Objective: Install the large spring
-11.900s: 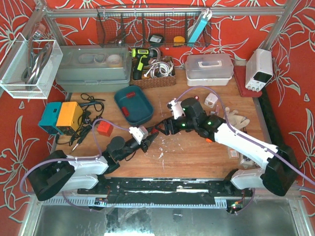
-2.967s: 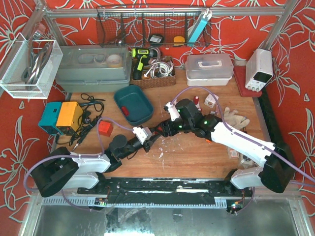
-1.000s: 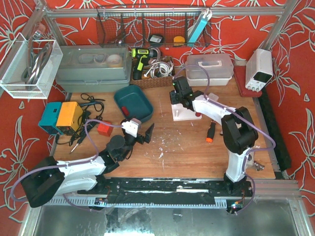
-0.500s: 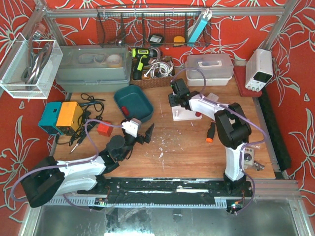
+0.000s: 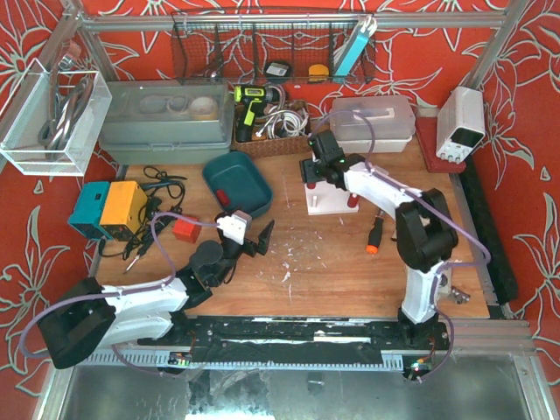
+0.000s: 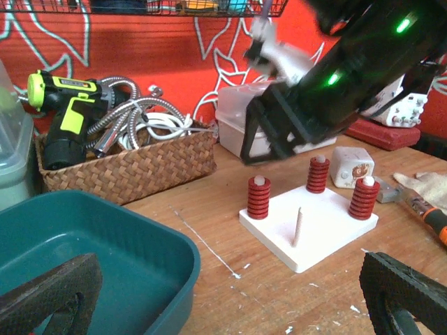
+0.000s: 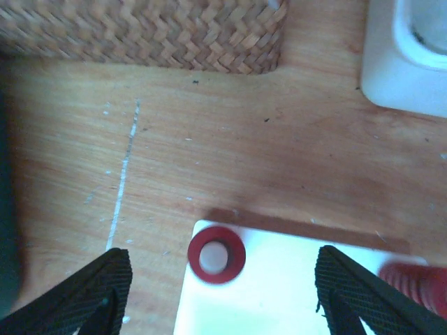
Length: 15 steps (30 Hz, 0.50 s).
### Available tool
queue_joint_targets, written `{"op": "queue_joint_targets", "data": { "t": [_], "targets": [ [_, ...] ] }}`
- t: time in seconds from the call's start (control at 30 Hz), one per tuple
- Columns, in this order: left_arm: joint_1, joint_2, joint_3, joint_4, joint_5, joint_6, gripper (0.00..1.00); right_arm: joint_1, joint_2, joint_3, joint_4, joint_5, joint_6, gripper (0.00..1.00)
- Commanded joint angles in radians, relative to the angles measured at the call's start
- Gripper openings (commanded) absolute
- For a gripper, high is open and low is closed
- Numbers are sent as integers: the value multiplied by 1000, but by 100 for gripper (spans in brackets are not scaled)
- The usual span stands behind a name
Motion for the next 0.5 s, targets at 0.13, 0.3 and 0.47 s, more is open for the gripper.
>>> {"op": "queue_joint_targets", "data": {
  "t": [0.13, 0.3, 0.47],
  "targets": [
    [0, 22, 139, -194, -109, -143, 100, 4, -375, -175, -123, -135, 31, 89],
    [18, 45, 305, -505, -235, -300, 100, 18, -641, -408, -100, -180, 58, 99],
    [100, 109, 468, -781, -181, -428, 100, 35, -837, -611, -51, -232, 76, 99]
  ]
}}
